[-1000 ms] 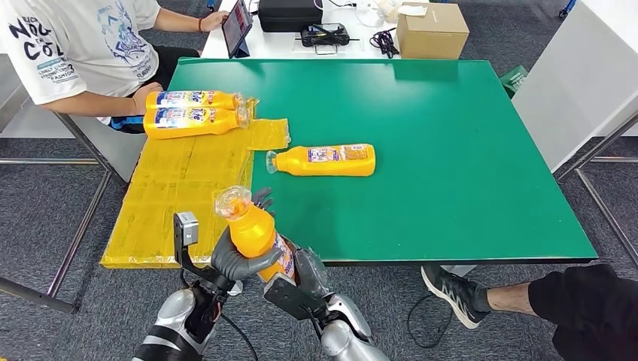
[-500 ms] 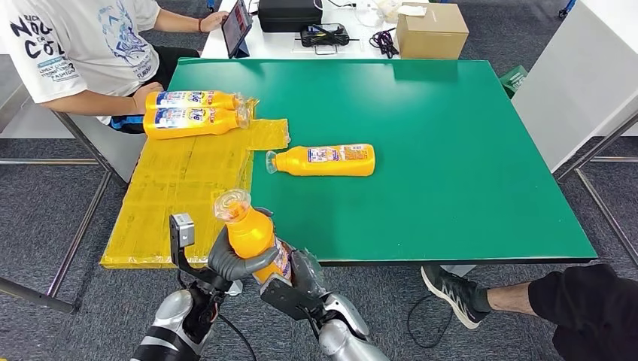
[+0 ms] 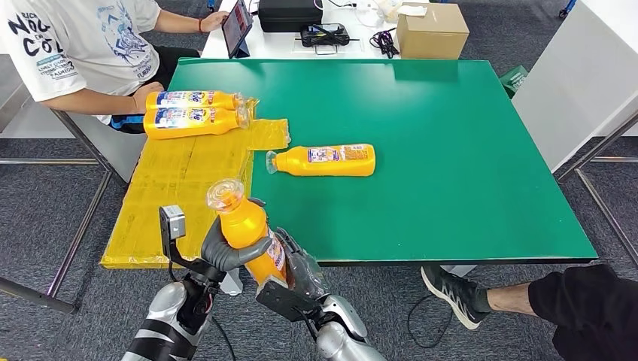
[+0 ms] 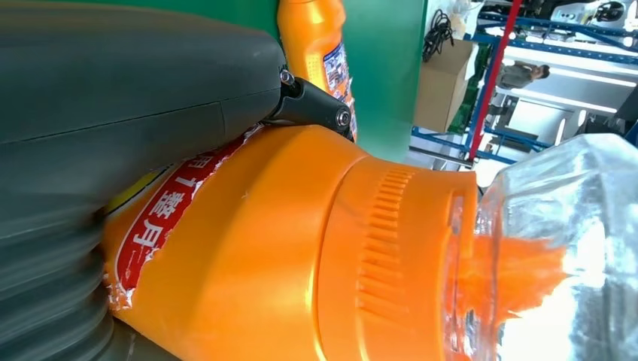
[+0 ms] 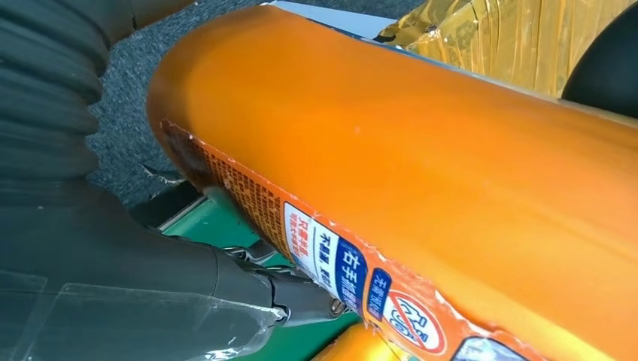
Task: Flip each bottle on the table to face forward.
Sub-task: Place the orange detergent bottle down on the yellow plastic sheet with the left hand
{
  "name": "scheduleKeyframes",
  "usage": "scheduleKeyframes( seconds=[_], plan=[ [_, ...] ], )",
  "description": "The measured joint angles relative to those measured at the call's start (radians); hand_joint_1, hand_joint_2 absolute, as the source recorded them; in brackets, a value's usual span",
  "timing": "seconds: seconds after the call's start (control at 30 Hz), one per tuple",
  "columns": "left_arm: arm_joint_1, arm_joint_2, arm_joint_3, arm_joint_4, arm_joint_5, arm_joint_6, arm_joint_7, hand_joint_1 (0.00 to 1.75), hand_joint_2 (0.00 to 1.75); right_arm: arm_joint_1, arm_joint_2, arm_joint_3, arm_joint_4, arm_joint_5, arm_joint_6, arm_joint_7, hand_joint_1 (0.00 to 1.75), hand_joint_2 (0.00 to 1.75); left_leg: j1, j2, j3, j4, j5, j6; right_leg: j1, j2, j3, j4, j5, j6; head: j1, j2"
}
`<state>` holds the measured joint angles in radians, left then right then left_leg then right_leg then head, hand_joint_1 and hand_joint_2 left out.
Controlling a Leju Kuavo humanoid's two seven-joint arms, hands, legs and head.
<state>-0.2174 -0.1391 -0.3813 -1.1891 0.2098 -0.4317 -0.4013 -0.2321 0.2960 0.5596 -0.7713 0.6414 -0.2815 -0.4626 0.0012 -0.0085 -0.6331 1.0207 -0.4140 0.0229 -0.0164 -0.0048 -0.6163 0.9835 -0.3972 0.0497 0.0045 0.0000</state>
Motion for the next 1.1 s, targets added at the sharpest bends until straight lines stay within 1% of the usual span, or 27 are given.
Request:
scheduleKeyframes(
  seconds=[0.03, 0.13, 0.23, 0.4, 0.47, 0.57, 0.7, 0.77, 0.83, 0.9, 0.97, 1.03, 1.1],
  plan=[
    [0.0, 0.0, 0.001, 0.0, 0.0, 0.001, 0.0, 1.75, 1.75, 0.0, 0.0, 0.0, 0.0, 0.0, -0.001, 0.0, 0.0, 0.0, 0.0, 0.0, 0.0, 0.0, 0.0, 0.0, 0.0, 0.0, 0.0, 0.0, 0.0, 0.0, 0.0, 0.0],
    [-0.002, 0.002, 0.009, -0.01, -0.003, 0.019, -0.001, 1.75, 1.75, 0.0, 0.0, 0.0, -0.003, -0.002, -0.02, 0.008, 0.0, 0.0, 0.0, 0.0, 0.0, 0.0, 0.0, 0.0, 0.0, 0.0, 0.0, 0.0, 0.0, 0.0, 0.0, 0.0],
    [-0.011, 0.007, 0.038, -0.037, -0.015, 0.061, -0.002, 1.75, 1.75, 0.003, -0.003, -0.01, -0.041, -0.028, -0.035, 0.019, 0.0, 0.0, 0.0, 0.0, 0.0, 0.0, 0.0, 0.0, 0.0, 0.0, 0.0, 0.0, 0.0, 0.0, 0.0, 0.0],
    [-0.057, 0.027, 0.119, -0.086, -0.062, 0.142, 0.012, 1.75, 1.75, 0.023, -0.021, -0.051, -0.2, -0.098, -0.019, 0.021, 0.0, 0.0, 0.0, 0.0, 0.0, 0.0, 0.001, 0.0, 0.0, 0.0, 0.0, 0.0, 0.0, 0.0, 0.0, 0.0],
    [-0.079, 0.034, 0.154, -0.1, -0.136, 0.21, 0.003, 1.75, 1.75, 0.04, -0.027, -0.07, -0.285, -0.123, -0.039, 0.009, 0.0, 0.0, 0.0, 0.0, 0.0, 0.0, 0.001, 0.0, 0.0, 0.0, 0.0, 0.001, 0.0, 0.0, 0.0, 0.0],
    [-0.108, 0.042, 0.189, -0.117, -0.369, 0.388, -0.031, 1.75, 1.75, 0.074, -0.034, -0.097, -0.427, -0.151, -0.114, -0.029, 0.0, 0.0, 0.0, 0.0, 0.0, 0.0, 0.001, 0.0, 0.0, 0.0, 0.0, 0.001, 0.0, 0.0, 0.0, 0.0],
    [-0.152, 0.05, 0.204, -0.12, -0.77, 0.652, -0.044, 1.75, 1.75, 0.121, -0.035, -0.115, -0.638, -0.144, -0.279, -0.115, 0.0, 0.0, 0.0, -0.001, 0.0, 0.0, 0.001, 0.0, 0.0, 0.0, 0.0, 0.0, 0.0, 0.0, 0.0, 0.0],
    [-0.182, 0.053, 0.199, -0.102, -0.937, 0.744, -0.041, 1.75, 1.75, 0.135, -0.036, -0.112, -0.725, -0.126, -0.345, -0.14, 0.0, 0.0, 0.0, -0.001, 0.0, 0.0, 0.0, 0.0, 0.0, 0.0, 0.0, 0.0, 0.0, 0.0, 0.0, 0.0],
    [-0.217, 0.057, 0.185, -0.063, -1.108, 0.823, -0.019, 1.75, 1.75, 0.142, -0.038, -0.104, -0.794, -0.115, -0.384, -0.149, 0.0, 0.0, 0.0, -0.001, 0.0, 0.0, 0.0, 0.0, 0.0, 0.0, 0.0, 0.0, 0.0, 0.0, 0.0, 0.0],
    [-0.256, 0.069, 0.16, -0.008, -1.305, 0.891, 0.022, 1.75, 1.75, 0.144, -0.042, -0.09, -0.836, -0.119, -0.388, -0.144, 0.0, 0.0, 0.0, 0.0, 0.0, 0.0, 0.001, 0.0, 0.0, 0.0, 0.0, 0.0, 0.0, 0.0, 0.0, 0.0],
    [-0.293, 0.085, 0.127, 0.054, -1.458, 0.93, 0.054, 1.75, 1.75, 0.143, -0.046, -0.077, -0.854, -0.129, -0.377, -0.139, 0.0, 0.0, 0.0, 0.0, 0.0, 0.0, 0.001, 0.0, 0.0, 0.0, 0.0, 0.0, 0.001, 0.0, 0.0, 0.0],
    [-0.322, 0.099, 0.1, 0.109, -1.517, 0.947, 0.065, 1.75, 1.75, 0.143, -0.048, -0.067, -0.863, -0.136, -0.371, -0.137, 0.0, 0.0, 0.0, 0.0, 0.0, 0.0, 0.001, 0.0, 0.0, 0.0, 0.0, 0.0, 0.002, -0.001, 0.0, 0.0],
    [-0.34, 0.107, 0.084, 0.15, -1.525, 0.953, 0.068, 1.75, 1.75, 0.143, -0.051, -0.06, -0.868, -0.139, -0.37, -0.137, 0.0, 0.0, 0.0, 0.001, 0.0, 0.0, 0.002, -0.001, 0.0, 0.001, 0.0, 0.001, 0.002, -0.002, 0.0, 0.0]
  ],
)
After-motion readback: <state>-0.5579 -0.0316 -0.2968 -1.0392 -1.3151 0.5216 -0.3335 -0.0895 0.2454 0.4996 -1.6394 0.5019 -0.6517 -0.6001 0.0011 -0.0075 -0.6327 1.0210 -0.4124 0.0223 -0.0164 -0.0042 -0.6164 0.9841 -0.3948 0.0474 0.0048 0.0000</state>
